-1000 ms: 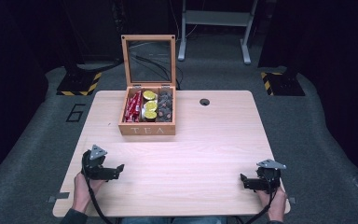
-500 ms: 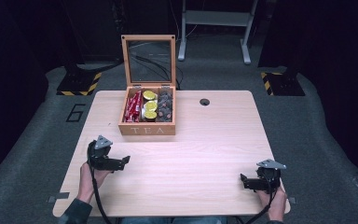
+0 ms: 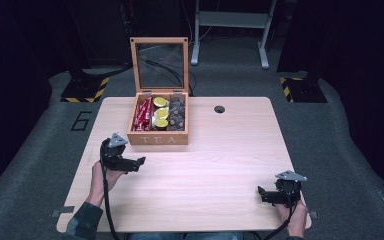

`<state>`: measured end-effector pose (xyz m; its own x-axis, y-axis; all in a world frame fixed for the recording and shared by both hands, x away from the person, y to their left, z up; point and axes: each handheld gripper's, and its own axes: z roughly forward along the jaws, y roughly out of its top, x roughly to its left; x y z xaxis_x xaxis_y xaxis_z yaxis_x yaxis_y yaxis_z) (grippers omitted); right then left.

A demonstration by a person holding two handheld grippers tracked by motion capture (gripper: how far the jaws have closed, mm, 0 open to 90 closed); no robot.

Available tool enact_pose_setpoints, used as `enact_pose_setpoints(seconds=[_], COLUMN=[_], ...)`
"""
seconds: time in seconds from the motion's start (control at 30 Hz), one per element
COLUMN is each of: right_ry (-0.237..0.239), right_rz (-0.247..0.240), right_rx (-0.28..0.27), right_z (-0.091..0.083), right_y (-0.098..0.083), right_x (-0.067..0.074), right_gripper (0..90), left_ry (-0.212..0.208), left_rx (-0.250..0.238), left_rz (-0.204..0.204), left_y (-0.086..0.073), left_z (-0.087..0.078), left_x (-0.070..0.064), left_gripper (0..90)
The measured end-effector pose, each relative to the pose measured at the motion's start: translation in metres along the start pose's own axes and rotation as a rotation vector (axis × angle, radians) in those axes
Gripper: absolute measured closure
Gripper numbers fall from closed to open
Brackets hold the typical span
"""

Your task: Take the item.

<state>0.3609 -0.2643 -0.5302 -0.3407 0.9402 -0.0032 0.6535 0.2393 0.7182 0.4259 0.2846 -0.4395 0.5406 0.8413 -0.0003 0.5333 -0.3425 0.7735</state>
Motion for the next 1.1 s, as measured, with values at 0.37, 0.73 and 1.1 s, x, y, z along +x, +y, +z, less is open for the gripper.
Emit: enact_pose_setpoints(seconds=[0.37,0.73,1.1], right_ry=[-0.001,-0.003,-0.003], right_rz=[0.001,0.004,0.009], right_rx=[0.000,0.001,-0.001], right_z=[0.000,0.000,0.000], right_y=[0.000,0.000,0.000], right_x=[0.000,0.000,0.000], right_gripper=[0.0,0.0,0.0], left_ry=[-0.002,-0.012,-0.026], left_rx=[-0.007,-0.002,0.000], left_rz=[0.016,0.032,0.046], left_y=[0.022,0.039,0.059], left_z=[0.006,0.012,0.024], left_x=[0.004,0.005,0.007], left_gripper=[1.5,1.8,2.3])
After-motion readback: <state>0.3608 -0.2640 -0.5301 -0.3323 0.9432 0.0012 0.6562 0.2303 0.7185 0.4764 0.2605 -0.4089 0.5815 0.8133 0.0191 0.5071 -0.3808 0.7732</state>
